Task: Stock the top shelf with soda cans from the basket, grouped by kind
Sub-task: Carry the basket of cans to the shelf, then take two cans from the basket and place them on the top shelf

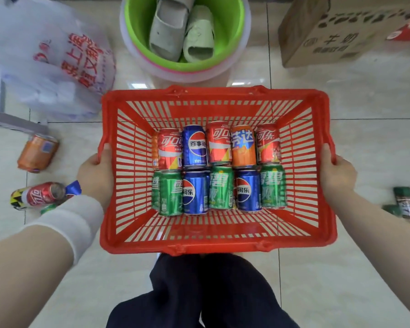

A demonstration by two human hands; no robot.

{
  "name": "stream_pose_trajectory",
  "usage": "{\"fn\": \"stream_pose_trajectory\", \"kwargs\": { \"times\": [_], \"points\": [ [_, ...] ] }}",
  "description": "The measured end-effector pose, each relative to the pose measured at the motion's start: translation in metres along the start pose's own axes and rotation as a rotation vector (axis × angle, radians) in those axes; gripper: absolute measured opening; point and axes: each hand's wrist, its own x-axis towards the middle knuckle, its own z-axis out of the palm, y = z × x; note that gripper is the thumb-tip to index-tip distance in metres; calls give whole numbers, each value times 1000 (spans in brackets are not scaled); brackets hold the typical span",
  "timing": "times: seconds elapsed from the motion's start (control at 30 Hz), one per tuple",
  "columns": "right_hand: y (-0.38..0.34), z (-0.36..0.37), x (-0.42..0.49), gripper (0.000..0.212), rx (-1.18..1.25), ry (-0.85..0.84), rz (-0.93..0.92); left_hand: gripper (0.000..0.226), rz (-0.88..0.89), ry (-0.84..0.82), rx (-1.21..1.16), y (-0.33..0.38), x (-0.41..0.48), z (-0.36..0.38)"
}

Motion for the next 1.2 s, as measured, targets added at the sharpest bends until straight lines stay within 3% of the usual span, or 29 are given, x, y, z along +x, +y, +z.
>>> {"fn": "stream_pose_trajectory", "kwargs": {
  "times": [0.07, 0.13, 0.2, 0.27, 0.4, 0.47, 0.53, 0.7, 0.8, 0.93, 1.1, 1.2],
  "points": [
    [-2, 0, 0, 60, -50, 9, 3, 49, 10, 14, 76, 1, -4, -2],
    [-8, -2, -2, 56, -133, 145, -70, 50, 9, 69, 154, 3, -8, -4],
    [-17, -2, -16, 62, -177, 257, -250, 55, 79, 175, 253, 8, -22, -7],
    [-30, 3, -37, 64, -152, 217, -422, 52, 231, 218, 243, 14, -42, -11],
    [-59, 26, -67, 69, 14, -134, -357, 41, 171, -32, -30, 24, -69, -3],
    [-71, 48, -66, 71, 82, -349, -253, 45, 91, -191, -18, 23, -64, 17],
    [-81, 77, -53, 72, 14, -444, -218, 50, 24, -321, 27, 14, -47, 44],
    [-100, 142, -18, 47, -349, -414, -381, 56, -2, -357, 6, -10, 3, 100],
    [-111, 161, -15, 52, -478, -318, -431, 76, 3, -343, -22, -24, 23, 117],
    [-113, 167, -12, 53, -546, -351, -413, 98, 14, -380, 91, -37, 37, 122],
    [-111, 170, -20, 60, -340, -380, -312, 77, -68, -480, 8, -34, 41, 119],
    [-110, 169, -15, 59, -358, -415, -298, 65, -90, -537, -20, -32, 44, 115]
  ]
}}
